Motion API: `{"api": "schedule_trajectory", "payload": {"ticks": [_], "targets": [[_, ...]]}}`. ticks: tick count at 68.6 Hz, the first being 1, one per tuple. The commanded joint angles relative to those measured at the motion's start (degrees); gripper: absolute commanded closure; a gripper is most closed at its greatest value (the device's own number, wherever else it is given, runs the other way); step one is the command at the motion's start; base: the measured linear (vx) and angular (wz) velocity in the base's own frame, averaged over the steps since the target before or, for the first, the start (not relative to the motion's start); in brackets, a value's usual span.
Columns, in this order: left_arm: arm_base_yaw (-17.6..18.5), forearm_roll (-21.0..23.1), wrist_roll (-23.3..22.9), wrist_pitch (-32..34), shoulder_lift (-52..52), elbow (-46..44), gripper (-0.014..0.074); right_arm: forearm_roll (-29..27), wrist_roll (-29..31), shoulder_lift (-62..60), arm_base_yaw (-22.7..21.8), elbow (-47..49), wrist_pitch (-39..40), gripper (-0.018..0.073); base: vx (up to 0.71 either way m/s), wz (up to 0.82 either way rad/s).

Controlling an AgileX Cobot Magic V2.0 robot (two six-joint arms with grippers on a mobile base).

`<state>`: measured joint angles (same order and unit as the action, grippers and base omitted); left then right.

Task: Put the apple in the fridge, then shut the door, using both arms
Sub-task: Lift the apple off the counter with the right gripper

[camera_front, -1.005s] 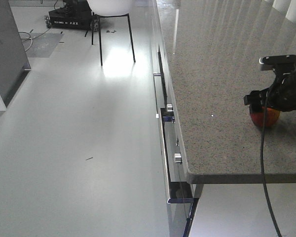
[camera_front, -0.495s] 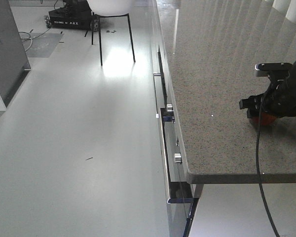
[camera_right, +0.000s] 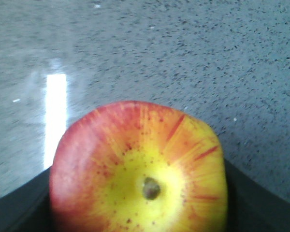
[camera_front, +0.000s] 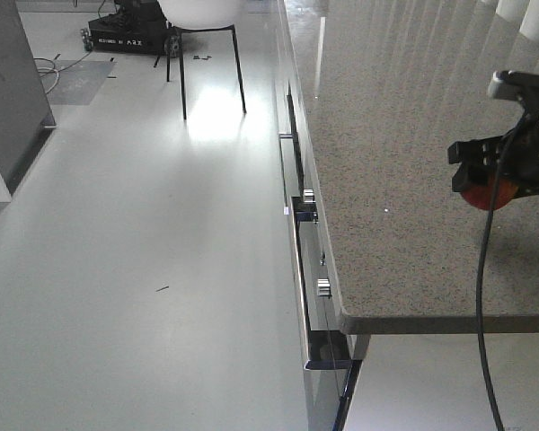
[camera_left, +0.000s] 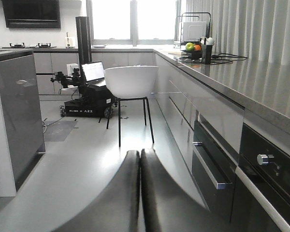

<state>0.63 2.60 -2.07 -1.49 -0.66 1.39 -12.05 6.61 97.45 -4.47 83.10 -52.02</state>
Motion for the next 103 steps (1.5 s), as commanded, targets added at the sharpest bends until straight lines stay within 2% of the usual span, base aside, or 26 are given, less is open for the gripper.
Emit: {"api": "schedule_trajectory", "payload": {"ticks": [1, 7, 25, 41, 57, 78, 103], "targets": [[0.0, 0.6, -0.5, 4.2, -0.8, 0.7, 0.0603, -4.6, 3.3, -7.9, 0.9, -2.1, 1.7, 0.0384, 0.00, 0.00], [0.0, 0.6, -0.5, 4.2, -0.8, 0.7, 0.0603, -5.9, 4.3, -13.2, 3.6, -7.7, 3.5, 0.0385, 0.00, 0.00], [0.0, 0.6, -0.5, 4.2, -0.8, 0.7, 0.0603, -5.3, 4.7, -26.7, 16.1, -23.3, 5.3, 0.0385, 0.00, 0.00], [0.0, 0.6, -0.5, 4.2, -0.8, 0.7, 0.0603, -5.4, 4.9, -37.5, 22.3, -33.8, 7.2, 0.0385, 0.00, 0.00], [0.0, 0.6, -0.5, 4.2, -0.8, 0.7, 0.0603, -6.2, 4.9, -48.3, 23.4, -39.9, 6.9, 0.0385, 0.00, 0.00], [0.0, 0.6, -0.5, 4.2, -0.8, 0.7, 0.0603, -8.2, 4.9, -60.5, 23.4, -42.1, 3.8, 0.0385, 0.00, 0.00], [0.0, 0.6, -0.5, 4.2, -0.8, 0.7, 0.0603, -8.2, 4.9, -65.0, 23.3, -42.1, 1.1, 0.0385, 0.00, 0.00]]}}
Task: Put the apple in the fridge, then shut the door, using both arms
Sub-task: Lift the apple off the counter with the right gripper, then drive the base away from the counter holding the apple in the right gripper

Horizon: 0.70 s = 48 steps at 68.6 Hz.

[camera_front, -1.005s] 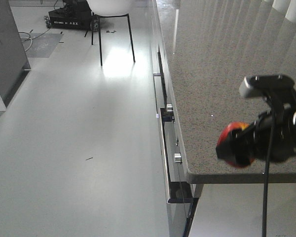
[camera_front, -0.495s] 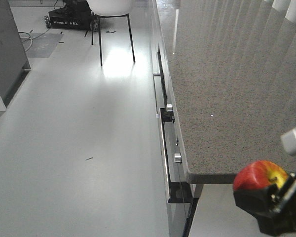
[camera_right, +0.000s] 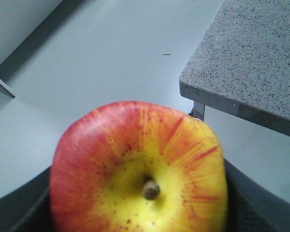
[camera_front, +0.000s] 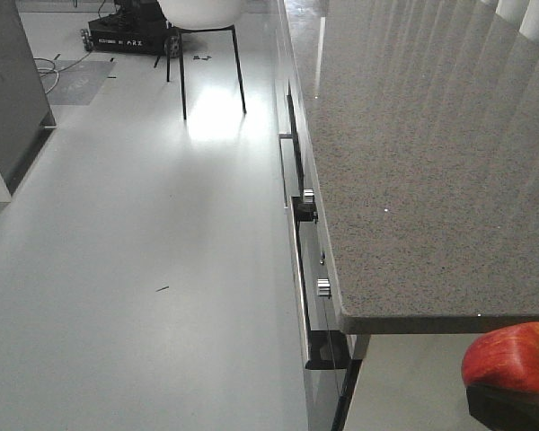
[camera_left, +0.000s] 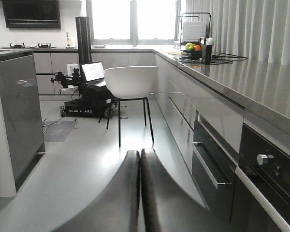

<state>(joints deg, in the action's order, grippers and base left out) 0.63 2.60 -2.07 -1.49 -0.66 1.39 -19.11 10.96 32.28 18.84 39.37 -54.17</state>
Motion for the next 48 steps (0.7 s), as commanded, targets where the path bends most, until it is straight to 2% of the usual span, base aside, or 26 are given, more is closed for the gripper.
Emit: {"api": "schedule_trajectory", "payload": {"ticks": [1, 48], "targets": [[0.0, 0.6, -0.5, 4.2, -0.8, 0.7, 0.0603, -1.2, 0.6, 0.1, 0.0, 1.6, 3.3, 0.0385, 0.00, 0.00], [0.0, 0.6, -0.5, 4.2, -0.8, 0.7, 0.0603, -1.2, 0.6, 0.1, 0.0, 1.6, 3.3, 0.0385, 0.00, 0.00]]}}
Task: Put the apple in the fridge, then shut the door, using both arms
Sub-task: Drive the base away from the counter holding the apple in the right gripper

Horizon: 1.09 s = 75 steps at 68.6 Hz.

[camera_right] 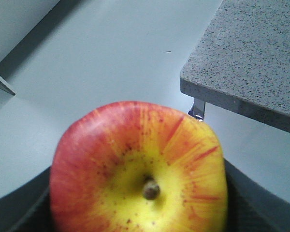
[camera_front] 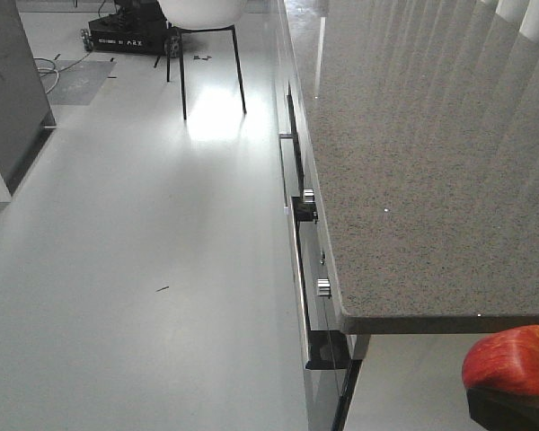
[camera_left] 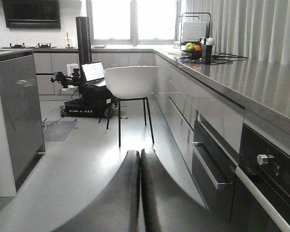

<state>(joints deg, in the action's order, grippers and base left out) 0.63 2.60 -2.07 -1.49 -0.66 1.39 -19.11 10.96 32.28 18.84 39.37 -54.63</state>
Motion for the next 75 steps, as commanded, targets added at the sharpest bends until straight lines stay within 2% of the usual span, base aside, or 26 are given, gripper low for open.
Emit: {"api": "schedule_trajectory", "payload": {"ticks": [1, 44, 75], "targets": [[0.0, 0.6, -0.5, 4.2, -0.8, 0.7, 0.0603, -1.2, 0.6, 0.1, 0.0, 1.6, 3.8, 0.0385, 0.00, 0.00], [0.0, 0.6, -0.5, 4.2, -0.8, 0.7, 0.0603, -1.2, 0.6, 0.1, 0.0, 1.6, 3.9, 0.0385, -0.01, 0.04], [0.0, 0.6, -0.5, 4.2, -0.8, 0.7, 0.0603, -1.2, 0.6, 0.1, 0.0, 1.6, 3.9, 0.0385, -0.02, 0.37]]}}
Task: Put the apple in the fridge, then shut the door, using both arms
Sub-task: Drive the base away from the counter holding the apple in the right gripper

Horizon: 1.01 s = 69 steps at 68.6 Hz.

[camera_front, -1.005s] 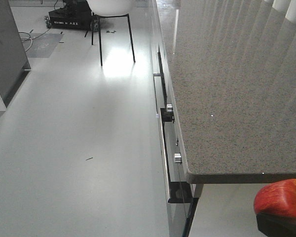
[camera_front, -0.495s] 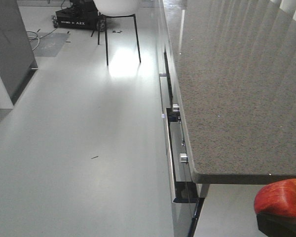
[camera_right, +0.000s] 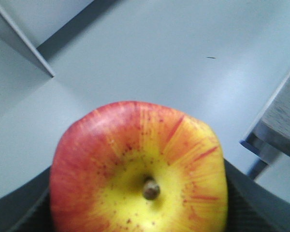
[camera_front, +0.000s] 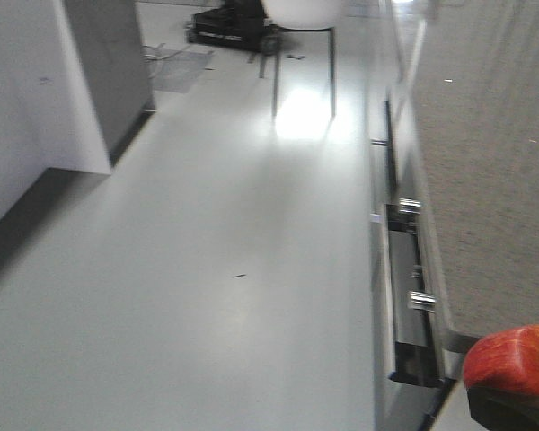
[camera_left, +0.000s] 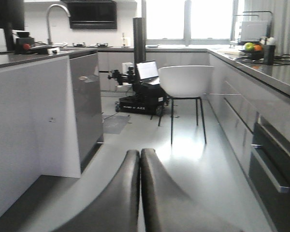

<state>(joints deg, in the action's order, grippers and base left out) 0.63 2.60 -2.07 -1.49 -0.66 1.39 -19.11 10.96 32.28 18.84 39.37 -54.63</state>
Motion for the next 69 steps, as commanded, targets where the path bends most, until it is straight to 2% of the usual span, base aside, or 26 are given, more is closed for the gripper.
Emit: {"api": "schedule_trajectory", "payload": {"ticks": [1, 33, 69], "targets": [[0.0, 0.6, -0.5, 4.2, -0.8, 0.7, 0.0603, -1.2, 0.6, 0.1, 0.0, 1.6, 3.8, 0.0385, -0.02, 0.57], [0.0, 0.6, -0.5, 4.2, -0.8, 0.7, 0.0603, -1.2, 0.6, 0.1, 0.0, 1.6, 3.8, 0.0385, -0.02, 0.55], [0.0, 0.6, -0.5, 4.2, -0.8, 0.7, 0.0603, -1.2, 0.6, 0.1, 0.0, 1.6, 3.8, 0.0385, 0.00, 0.32]]}}
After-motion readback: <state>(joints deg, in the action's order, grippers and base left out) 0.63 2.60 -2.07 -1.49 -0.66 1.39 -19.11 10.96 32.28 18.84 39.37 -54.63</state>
